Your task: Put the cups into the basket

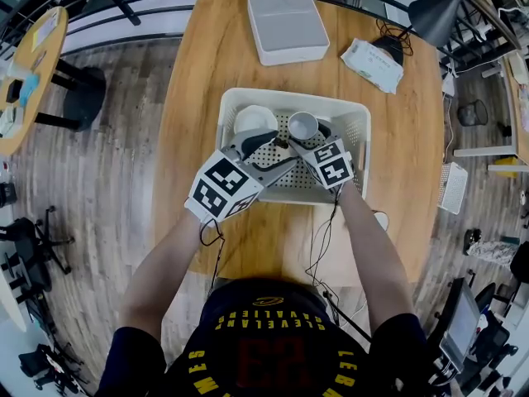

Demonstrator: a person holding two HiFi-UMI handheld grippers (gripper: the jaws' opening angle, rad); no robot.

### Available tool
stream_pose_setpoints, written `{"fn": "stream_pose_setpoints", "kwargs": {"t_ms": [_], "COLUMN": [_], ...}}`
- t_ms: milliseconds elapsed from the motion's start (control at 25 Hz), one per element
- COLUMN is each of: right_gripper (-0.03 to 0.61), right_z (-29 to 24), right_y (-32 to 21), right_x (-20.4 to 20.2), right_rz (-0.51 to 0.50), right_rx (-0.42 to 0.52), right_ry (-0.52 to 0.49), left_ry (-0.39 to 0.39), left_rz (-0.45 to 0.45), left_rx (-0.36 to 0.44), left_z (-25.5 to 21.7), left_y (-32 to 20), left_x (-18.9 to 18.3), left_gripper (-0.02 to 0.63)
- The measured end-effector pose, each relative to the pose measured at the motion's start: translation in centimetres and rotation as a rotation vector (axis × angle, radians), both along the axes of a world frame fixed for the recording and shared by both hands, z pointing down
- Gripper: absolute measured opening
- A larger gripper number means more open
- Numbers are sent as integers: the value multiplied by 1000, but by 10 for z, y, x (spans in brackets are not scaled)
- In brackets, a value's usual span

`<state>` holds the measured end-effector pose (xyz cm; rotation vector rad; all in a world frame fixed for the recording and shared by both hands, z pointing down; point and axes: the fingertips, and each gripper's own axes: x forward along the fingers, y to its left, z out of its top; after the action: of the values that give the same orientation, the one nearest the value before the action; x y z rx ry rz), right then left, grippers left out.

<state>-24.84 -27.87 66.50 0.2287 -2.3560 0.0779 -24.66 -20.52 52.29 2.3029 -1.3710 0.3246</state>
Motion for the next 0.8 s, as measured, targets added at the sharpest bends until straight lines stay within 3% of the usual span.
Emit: {"fn": "stream_pose_setpoints", "kwargs": {"t_ms": [240,360,520,800], "right_gripper": [354,371,373,370], "right_z": [-23,-34,-58,-128], "right_y": [5,-2,-10,-12], "right_x": [6,11,13,7], "right_rz": [1,49,122,177], "right_rx": [29,36,27,89], "right_ry": [-51,-94,-175,-372], "left_ry": [-1,-5,-9,30], "left_rz": [-5,-2,1,-32], "left_rx": [3,9,19,42], "left_z": [-2,-5,-10,-25], "left_y": [8,9,11,16], "left_x": [0,2,5,1], "left_gripper": [258,258,258,258]}}
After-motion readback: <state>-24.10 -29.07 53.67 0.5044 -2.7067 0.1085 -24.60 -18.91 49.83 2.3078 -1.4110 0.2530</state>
